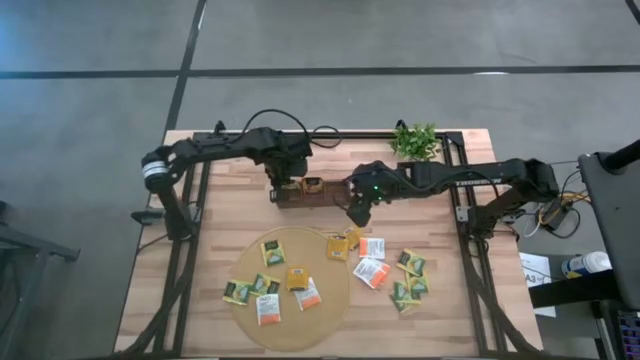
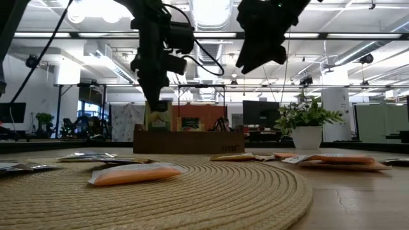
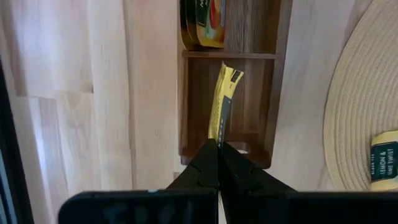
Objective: Pick & Place Tea
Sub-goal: Put the green tea bag into the left section of the wooden organizer
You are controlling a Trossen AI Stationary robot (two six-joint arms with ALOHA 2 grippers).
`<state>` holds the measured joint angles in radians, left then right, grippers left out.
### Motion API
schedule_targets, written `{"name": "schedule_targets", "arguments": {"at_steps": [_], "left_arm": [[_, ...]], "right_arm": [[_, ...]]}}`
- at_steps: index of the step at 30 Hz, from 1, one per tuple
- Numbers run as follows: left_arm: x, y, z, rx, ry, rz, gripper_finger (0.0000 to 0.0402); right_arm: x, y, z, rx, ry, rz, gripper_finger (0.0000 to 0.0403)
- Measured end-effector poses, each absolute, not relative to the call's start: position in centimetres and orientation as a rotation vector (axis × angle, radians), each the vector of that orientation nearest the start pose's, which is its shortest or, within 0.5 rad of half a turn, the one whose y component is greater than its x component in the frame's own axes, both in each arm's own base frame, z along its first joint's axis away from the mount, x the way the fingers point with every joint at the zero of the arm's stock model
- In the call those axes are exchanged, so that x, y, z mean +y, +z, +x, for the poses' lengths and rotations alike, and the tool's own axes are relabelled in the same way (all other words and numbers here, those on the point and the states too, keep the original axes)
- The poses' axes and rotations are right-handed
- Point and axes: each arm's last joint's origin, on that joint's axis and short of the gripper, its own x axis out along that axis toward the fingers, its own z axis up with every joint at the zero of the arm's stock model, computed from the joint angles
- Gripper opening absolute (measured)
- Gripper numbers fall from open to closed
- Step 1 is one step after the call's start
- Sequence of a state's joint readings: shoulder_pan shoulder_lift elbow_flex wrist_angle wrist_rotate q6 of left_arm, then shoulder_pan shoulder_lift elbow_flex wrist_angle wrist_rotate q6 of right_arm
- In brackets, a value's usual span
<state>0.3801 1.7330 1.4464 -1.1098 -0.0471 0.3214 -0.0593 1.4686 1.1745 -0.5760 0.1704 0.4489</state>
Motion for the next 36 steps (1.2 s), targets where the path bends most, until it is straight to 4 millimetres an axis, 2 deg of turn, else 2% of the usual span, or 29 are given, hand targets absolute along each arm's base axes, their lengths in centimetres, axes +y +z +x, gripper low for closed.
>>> {"name": "schedule_targets", "arguments": {"at_steps": [10, 22, 32, 36], "left_arm": [[13.0, 23.5, 31.5, 1.472, 0.123, 0.017, 0.0000], [13.8, 23.3, 31.7, 1.441, 0.163, 0.019, 0.0001], [14.0, 23.3, 31.9, 1.419, 0.183, 0.019, 0.0063], [14.1, 23.4, 31.9, 1.431, 0.230, 0.058, 0.0074]], "right_arm": [[-2.2, 26.5, 28.7, 0.767, -0.446, 0.435, 0.0146], [-2.2, 26.8, 28.3, 0.717, -0.433, 0.440, 0.0144], [-2.2, 26.8, 28.3, 0.718, -0.430, 0.434, 0.0140], [-2.2, 26.8, 28.3, 0.719, -0.429, 0.433, 0.0144]]}}
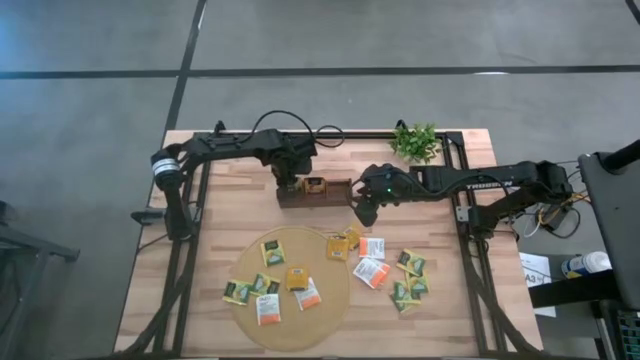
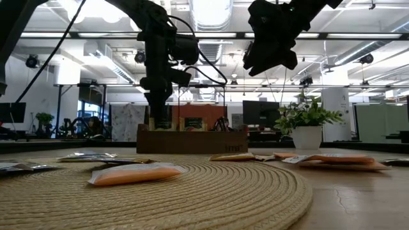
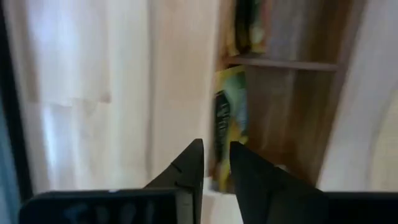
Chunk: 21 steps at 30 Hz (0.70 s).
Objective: Pick & Place Tea
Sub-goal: Put the green tea bag into the left section of the wooden organizer
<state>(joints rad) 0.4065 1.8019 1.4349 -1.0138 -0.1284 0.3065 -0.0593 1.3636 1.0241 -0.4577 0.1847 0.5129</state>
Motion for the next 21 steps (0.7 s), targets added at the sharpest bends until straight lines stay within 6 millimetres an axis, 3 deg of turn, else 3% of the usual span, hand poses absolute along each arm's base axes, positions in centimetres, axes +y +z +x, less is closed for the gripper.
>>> {"name": "schedule_targets", "arguments": {"at_steps": [6, 12, 17, 21], "left_arm": [[14.2, 24.4, 31.7, 1.423, 0.279, 0.105, 0.0076], [13.7, 27.1, 31.0, 1.345, 0.350, 0.107, 0.0076], [11.5, 29.6, 29.5, 1.213, 0.265, -0.110, 0.0076], [9.0, 30.0, 28.1, 1.174, 0.218, -0.214, 0.0076]], "right_arm": [[-2.2, 26.8, 28.3, 0.719, -0.429, 0.433, 0.0146], [-2.2, 26.8, 28.3, 0.720, -0.430, 0.433, 0.0146], [-2.2, 26.5, 28.3, 0.715, -0.427, 0.436, 0.0146], [-2.2, 26.3, 28.3, 0.715, -0.422, 0.443, 0.0146]]}}
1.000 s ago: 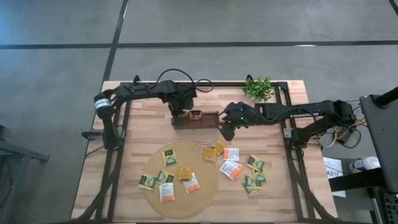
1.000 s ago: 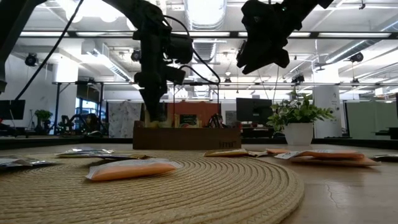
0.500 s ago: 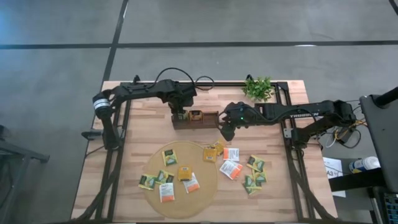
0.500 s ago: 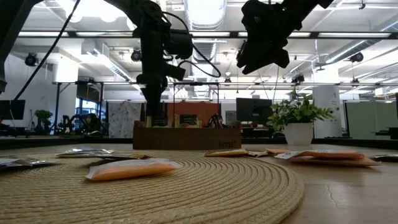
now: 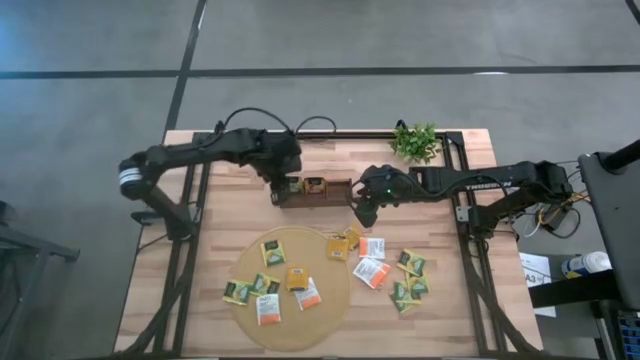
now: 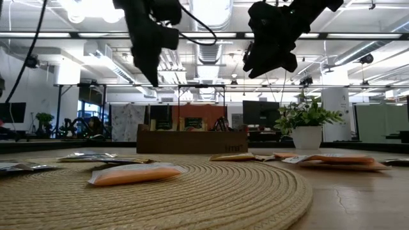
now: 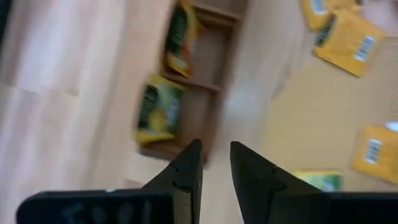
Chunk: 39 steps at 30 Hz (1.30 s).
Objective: Pick & Place Tea
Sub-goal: Put the green tea bag into the left section of the wooden organizer
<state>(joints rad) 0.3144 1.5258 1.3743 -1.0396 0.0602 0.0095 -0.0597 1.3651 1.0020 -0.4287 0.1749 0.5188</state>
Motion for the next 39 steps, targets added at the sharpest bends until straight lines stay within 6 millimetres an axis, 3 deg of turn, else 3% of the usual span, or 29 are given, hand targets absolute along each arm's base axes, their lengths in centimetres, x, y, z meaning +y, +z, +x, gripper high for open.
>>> {"name": "schedule_targets", "arguments": {"at_steps": [3, 9, 16, 23, 30, 39], "left_arm": [[6.6, 29.2, 27.2, 1.169, 0.171, -0.234, 0.0076], [1.8, 25.7, 25.6, 1.149, 0.059, -0.320, 0.0076], [-1.8, 22.1, 24.4, 1.155, 0.055, -0.436, 0.0076], [-3.4, 21.1, 23.9, 1.191, 0.051, -0.470, 0.0076], [-3.5, 20.8, 23.9, 1.182, 0.090, -0.419, 0.0076], [-3.2, 18.3, 22.6, 1.242, 0.111, -0.389, 0.0076]], "right_arm": [[-2.2, 26.2, 28.3, 0.716, -0.422, 0.444, 0.0146], [-2.0, 26.3, 28.5, 0.714, -0.355, 0.477, 0.0146], [-1.6, 24.8, 30.0, 0.732, -0.287, 0.557, 0.0146], [-0.5, 23.4, 31.1, 0.780, -0.269, 0.569, 0.0146], [0.5, 22.9, 32.1, 0.791, -0.222, 0.613, 0.0146], [2.7, 21.1, 36.1, 0.816, -0.149, 0.664, 0.0146]]}}
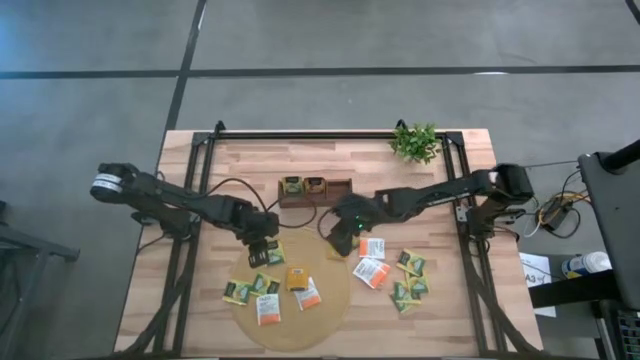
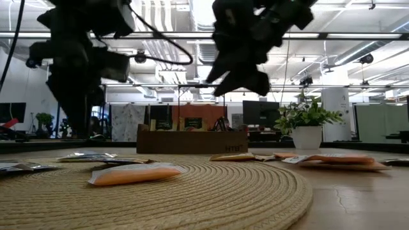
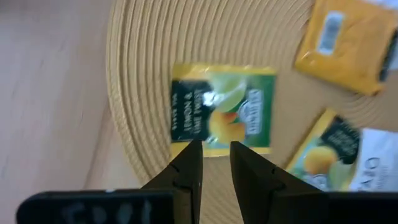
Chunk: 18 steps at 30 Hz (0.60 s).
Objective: Pick & Place Tea
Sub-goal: Put the green tea bag into the left section of the wooden organizer
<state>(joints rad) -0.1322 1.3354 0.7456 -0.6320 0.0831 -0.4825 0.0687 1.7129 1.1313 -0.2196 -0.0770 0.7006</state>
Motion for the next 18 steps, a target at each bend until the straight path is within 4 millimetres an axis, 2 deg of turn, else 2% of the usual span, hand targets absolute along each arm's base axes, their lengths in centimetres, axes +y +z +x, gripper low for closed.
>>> {"name": "schedule_targets", "arguments": {"at_steps": [6, 9, 14, 18], "left_arm": [[-2.9, 16.5, 21.6, 1.269, 0.176, -0.359, 0.0076], [-2.9, 16.1, 21.2, 1.247, 0.148, -0.337, 0.0076], [-2.7, 16.2, 20.6, 1.226, 0.115, -0.308, 0.0076], [-2.6, 17.1, 20.1, 1.165, 0.091, -0.293, 0.0076]], "right_arm": [[5.0, 19.2, 40.1, 0.859, -0.128, 0.676, 0.0146], [6.3, 18.4, 42.1, 0.862, -0.136, 0.716, 0.0146], [7.8, 17.2, 45.2, 0.812, -0.221, 0.739, 0.0144], [8.5, 16.5, 47.3, 0.800, -0.227, 0.768, 0.0135]]}}
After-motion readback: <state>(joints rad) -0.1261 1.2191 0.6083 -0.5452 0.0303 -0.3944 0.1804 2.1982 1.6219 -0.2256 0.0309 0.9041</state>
